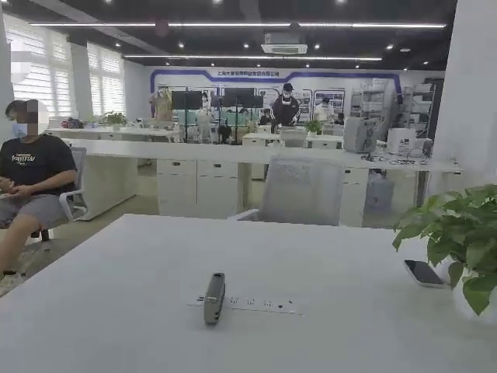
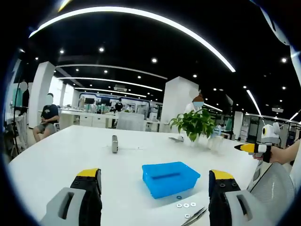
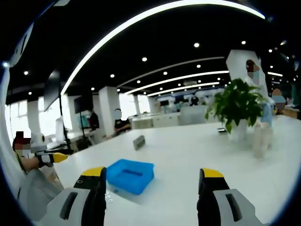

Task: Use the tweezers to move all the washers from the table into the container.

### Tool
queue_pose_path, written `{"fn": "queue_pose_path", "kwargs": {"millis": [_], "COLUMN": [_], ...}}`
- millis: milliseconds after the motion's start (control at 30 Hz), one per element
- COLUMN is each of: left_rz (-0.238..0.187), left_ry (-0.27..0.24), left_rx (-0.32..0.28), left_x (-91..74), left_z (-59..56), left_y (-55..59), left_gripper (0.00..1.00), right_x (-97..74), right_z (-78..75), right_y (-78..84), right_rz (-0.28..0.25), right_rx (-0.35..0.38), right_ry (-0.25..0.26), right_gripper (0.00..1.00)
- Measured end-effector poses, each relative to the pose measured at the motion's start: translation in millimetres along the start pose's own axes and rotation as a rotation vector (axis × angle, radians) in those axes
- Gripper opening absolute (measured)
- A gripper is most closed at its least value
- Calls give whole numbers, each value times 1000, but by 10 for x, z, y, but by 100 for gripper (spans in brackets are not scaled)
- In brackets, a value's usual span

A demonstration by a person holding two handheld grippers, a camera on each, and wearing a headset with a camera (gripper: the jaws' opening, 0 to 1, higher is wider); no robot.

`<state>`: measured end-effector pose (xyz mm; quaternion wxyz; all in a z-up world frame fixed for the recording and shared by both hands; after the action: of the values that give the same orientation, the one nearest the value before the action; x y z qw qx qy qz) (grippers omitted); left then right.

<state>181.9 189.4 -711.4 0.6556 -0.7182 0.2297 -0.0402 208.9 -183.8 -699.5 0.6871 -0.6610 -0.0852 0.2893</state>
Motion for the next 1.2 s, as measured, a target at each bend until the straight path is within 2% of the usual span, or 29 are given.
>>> {"fn": "queue_pose_path", "kwargs": {"millis": [100,200,500,800,1200], "left_rz": [-3,-25,0,5,22], "left_ry": [2,12,15,17,15], "left_rx": [-5,-8,-6,-14,8], "left_x": [-5,-2,14,18,18], "left_z": [2,-11,-12,-4,-6], "left_y": [-3,-28,5,16,24], "left_gripper": [97,98,98,98,97], "right_x": [15,24,19,23,25], "right_z": [11,23,-7,1,16], "right_y": [9,17,7,6,-6], "right_rz": [10,20,1,2,3], "right_rx": [-1,-25,-11,-17,-19], "right_ry": [-9,-10,-3,1,1], "right_gripper": [78,77,79,79,79]}}
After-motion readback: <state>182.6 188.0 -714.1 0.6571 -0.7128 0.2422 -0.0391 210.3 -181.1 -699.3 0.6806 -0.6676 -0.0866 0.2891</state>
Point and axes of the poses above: the centre of the closed fingertips' face, and the gripper's own axes: x roughly forward along the fingers, z roughly to its left, y roughly out of its underside, the point moved 7 cm from there along -x, roughly backward along the fingers, and after that the axes turned 7 degrees about z, right-handed, at the moved point
